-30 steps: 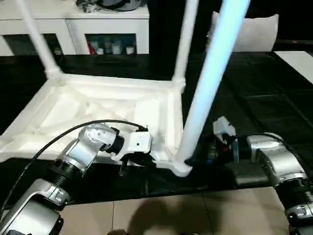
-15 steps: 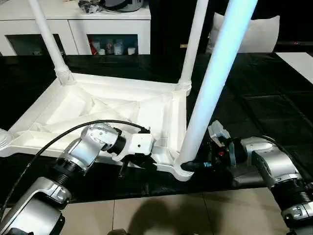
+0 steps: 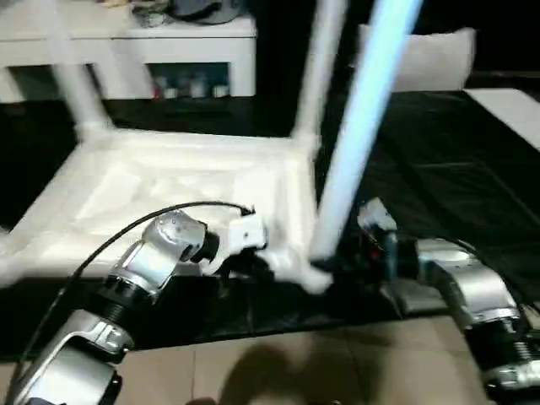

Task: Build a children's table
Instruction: Rotate leg to tighten

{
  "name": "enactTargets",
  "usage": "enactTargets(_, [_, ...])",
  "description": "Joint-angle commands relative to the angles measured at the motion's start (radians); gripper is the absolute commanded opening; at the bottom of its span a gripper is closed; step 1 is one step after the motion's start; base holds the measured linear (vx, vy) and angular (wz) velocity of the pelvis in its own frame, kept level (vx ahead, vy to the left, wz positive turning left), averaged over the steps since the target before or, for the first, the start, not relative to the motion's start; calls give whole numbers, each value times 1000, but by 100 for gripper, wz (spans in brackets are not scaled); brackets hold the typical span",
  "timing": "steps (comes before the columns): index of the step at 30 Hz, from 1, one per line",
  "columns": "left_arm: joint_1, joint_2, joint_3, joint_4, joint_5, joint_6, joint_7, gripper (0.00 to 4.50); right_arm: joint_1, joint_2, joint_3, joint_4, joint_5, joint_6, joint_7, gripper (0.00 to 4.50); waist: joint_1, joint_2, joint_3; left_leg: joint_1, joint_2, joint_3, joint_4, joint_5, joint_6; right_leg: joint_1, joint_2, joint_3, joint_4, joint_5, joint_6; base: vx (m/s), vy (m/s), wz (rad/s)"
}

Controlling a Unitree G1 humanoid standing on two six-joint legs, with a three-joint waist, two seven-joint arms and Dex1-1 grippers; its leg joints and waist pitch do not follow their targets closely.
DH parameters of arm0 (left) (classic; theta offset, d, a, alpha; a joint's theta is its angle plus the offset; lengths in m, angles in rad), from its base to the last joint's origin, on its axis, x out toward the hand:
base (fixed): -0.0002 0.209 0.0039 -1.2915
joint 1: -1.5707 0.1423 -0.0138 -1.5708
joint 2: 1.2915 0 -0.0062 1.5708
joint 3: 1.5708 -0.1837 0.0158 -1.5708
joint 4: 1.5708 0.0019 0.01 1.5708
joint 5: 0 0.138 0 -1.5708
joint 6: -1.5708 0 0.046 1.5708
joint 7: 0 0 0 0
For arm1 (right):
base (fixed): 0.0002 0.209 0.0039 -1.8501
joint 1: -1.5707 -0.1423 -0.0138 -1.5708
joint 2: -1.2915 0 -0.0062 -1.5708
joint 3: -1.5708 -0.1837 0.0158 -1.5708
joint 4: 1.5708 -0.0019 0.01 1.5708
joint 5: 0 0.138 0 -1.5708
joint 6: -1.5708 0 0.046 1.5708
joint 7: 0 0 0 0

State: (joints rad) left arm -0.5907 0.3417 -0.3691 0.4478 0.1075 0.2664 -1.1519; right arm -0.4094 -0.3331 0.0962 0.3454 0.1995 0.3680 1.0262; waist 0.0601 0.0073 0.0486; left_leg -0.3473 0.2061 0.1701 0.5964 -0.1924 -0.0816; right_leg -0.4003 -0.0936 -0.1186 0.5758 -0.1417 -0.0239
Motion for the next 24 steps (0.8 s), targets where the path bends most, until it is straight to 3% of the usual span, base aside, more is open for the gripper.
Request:
enactTargets(1, [0,-99,-10,-71,-29,60,96,0,-33,94,22,44,-33,46,-183,201,-10,-2,-58,-4,11,-14,-74,-300,-9,49,-56,25,-101,-611,-49,0,0,0])
enactTargets(3, [-12,-184,1,-73,-4,126,211,0,-72,203,-27,117,-72,29,-430,200,-34,-3,-56,-4,6,-14,-69,-307,-5,43,-55,20,-109,-624,-44,0,0,0])
enactTargets(6, [-30,-238,8,-48,12,145,289,0,-102,258,-64,172,-62,24,-547,200,-56,2,-58,0,1,-12,-62,-323,19,36,-52,14,-119,-630,-42,0,0,0])
enactTargets(8, [-43,-265,16,-33,18,151,335,0,-111,280,-75,188,-53,1,-576,200,-59,3,-61,0,3,-13,-65,-322,32,38,-50,16,-118,-592,-51,0,0,0])
enactTargets(10, [-49,-271,13,-35,32,149,357,0,-108,294,-80,177,-48,-19,-568,253,-57,3,-62,-1,8,-12,-68,-317,42,38,-48,21,-112,-542,-71,0,0,0])
enactTargets(14, [-43,-246,15,-45,52,149,354,0,-90,285,-97,153,-53,-33,-533,288,-50,2,-65,-9,14,-11,-74,-281,55,46,-51,34,-95,-447,-113,0,0,0])
enactTargets(18, [-35,-188,-1,-32,71,89,327,0,-56,202,-95,129,-39,-89,-440,316,-35,5,-67,-11,16,-9,-75,-239,68,53,-54,40,-86,-385,-135,0,0,0])
enactTargets(20, [-36,-165,-11,-13,85,59,324,0,-42,163,-90,117,-32,-106,-382,351,-27,4,-68,-11,19,-6,-74,-221,72,54,-52,42,-82,-354,-143,0,0,0])
enactTargets(22, [-36,-151,-17,0,90,36,314,0,-32,134,-84,105,-27,-111,-333,355,-19,11,-68,-11,18,-5,-74,-211,74,55,-52,43,-79,-333,-157,0,0,0])
enactTargets(23, [-36,-135,-23,9,89,10,291,0,-23,103,-85,89,-18,-116,-276,359,-18,8,-67,-11,19,-5,-74,-213,73,57,-51,43,-78,-327,-161,0,0,0])
enactTargets(24, [-33,-112,-32,19,86,-18,255,0,-15,56,-92,66,1,-124,-195,370,-12,14,-66,-7,20,-5,-75,-222,72,56,-53,43,-80,-337,-160,0,0,0])
